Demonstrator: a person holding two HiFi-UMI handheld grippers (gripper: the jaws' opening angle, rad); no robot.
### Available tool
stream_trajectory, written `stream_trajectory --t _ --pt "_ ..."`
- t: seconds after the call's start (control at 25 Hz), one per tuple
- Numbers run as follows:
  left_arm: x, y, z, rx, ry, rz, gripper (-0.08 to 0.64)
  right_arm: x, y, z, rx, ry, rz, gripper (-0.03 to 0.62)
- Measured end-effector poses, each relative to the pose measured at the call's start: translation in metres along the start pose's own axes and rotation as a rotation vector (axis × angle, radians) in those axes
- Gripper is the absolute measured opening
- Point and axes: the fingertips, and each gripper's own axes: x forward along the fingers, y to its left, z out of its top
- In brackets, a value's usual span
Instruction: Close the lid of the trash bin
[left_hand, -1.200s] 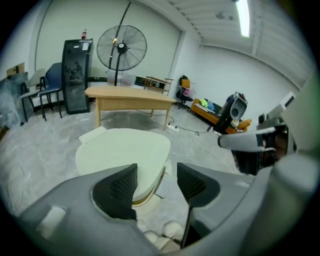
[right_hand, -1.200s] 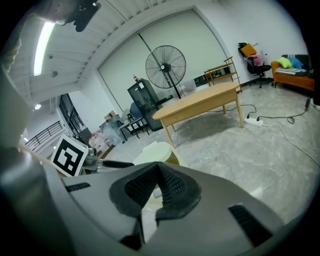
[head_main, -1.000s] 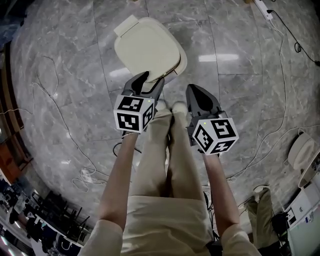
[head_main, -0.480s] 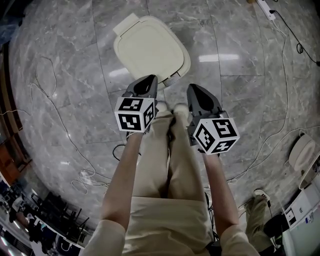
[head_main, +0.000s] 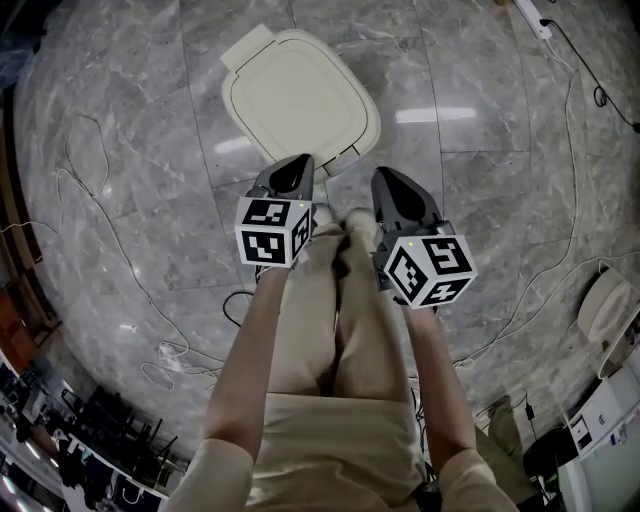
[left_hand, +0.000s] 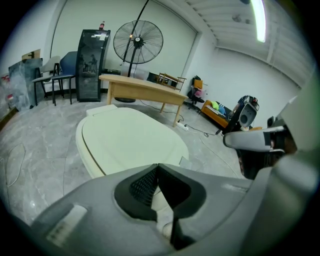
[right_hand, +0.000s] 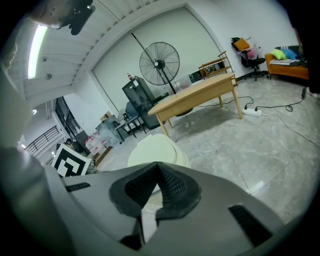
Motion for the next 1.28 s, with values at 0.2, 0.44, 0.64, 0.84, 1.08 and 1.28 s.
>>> stream_trajectory --t 0.2,0.44,0.64,0.84,1.08,1.28 --pt "0.003 0.0 -0.002 0.006 -0.007 -0.016 0.023 0.004 -0.005 0.001 -0.001 -0.007 -0.004 0.005" --pt "0.004 0.0 -0.004 0.003 -0.011 -0.025 0.023 0.008 -0.003 0.002 -0.001 -0.012 0.0 0.005" --pt "0.006 0.0 -0.005 0.023 0.001 -0.027 0.023 0.009 -0.003 0.001 0.002 -0.011 -0.004 0.005" --pt "0.004 0.001 -0.004 0.015 0.022 -0.017 0.023 0.006 -0.002 0.003 0.005 -0.007 -0.011 0.005" --pt "-0.013 -0.017 0.008 0.016 0.003 -0.05 0.023 -0.008 0.005 0.011 0.004 -0.003 -0.029 0.005" --pt "-0.041 -0.036 0.024 0.04 -0.006 -0.063 0.023 -0.026 0.02 0.026 -0.029 0.014 -0.031 0.005"
